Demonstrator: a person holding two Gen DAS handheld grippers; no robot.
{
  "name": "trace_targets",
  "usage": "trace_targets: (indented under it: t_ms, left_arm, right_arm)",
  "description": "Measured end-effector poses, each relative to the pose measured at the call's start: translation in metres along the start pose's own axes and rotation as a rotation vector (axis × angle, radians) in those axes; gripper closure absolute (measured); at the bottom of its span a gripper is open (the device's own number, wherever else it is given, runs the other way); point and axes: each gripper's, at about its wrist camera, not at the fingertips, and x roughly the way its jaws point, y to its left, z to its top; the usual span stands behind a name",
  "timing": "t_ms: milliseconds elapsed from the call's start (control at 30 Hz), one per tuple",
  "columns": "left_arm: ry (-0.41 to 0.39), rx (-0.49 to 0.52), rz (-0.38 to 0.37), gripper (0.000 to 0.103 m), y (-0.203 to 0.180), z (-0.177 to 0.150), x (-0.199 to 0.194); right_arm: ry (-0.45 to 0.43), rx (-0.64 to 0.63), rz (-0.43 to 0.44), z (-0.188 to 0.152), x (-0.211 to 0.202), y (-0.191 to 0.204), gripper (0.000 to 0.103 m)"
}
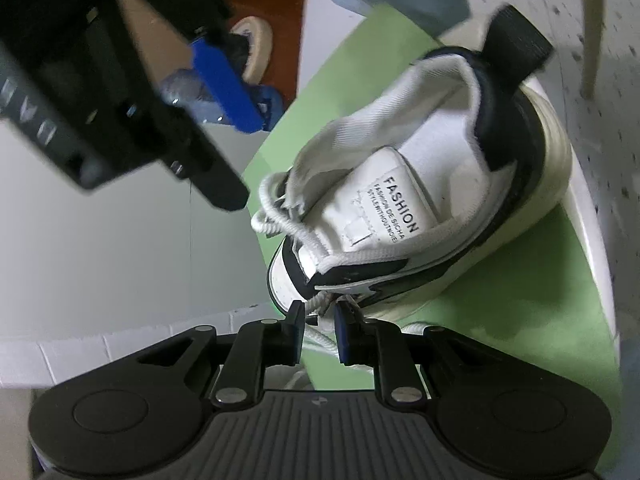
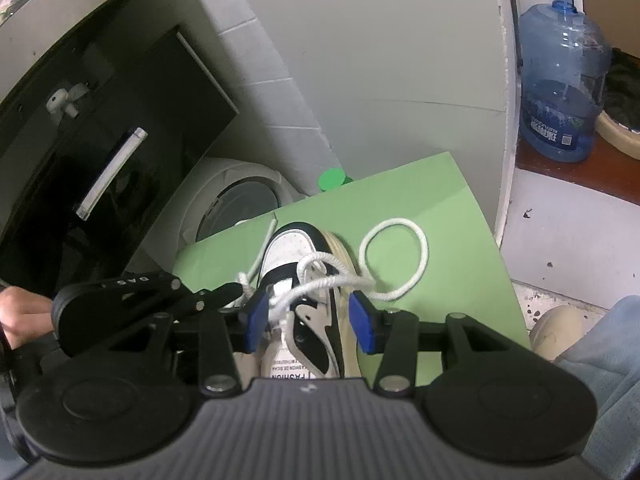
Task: Lace up shoes with both hands
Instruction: 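Grasp the sneaker's collar with the left tool and tilt it up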
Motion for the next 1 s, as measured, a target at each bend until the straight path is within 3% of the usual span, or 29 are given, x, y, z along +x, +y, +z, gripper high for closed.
trace_targets:
  t_ms: [167,300,400,500,600,833,1000]
  left_arm:
    - [0.004,0.16,0.034,0.089,-0.016,0.007,0.0]
    - [0.002,0.182,0.036,0.1,-0.023,0.012,0.002]
    - [-0.011,0.145,0.046,0.101,-0.025,0.012,0.003]
    - [-0.022,-0.013,0.021,0.101,-0.012,0.01,0.0]
    - [-0.016,-0.233,0.005,0.1,0.001,0.006,-0.002]
    - [0.064,-0.942,-0.045,0.099,0.034,-0.008,0.001]
    - [0.098,-1.335,-0.076,0.099,0.045,-0.026,0.003]
  right_arm:
    - [0.008,0.007,0.003,0.0,0.001,-0.001,0.054]
    - [0.012,-0.003,0.005,-0.001,0.002,0.001,0.053]
    - [0.025,-0.012,-0.001,-0.003,0.005,0.002,0.053]
    - [0.05,-0.023,-0.018,-0.006,0.009,0.002,0.053]
    - [0.082,-0.032,-0.025,-0.01,0.014,0.003,0.053]
    - [0.194,-0.022,-0.034,-0.021,0.036,-0.001,0.054]
    - [0.264,0.028,-0.059,-0.029,0.05,-0.011,0.055]
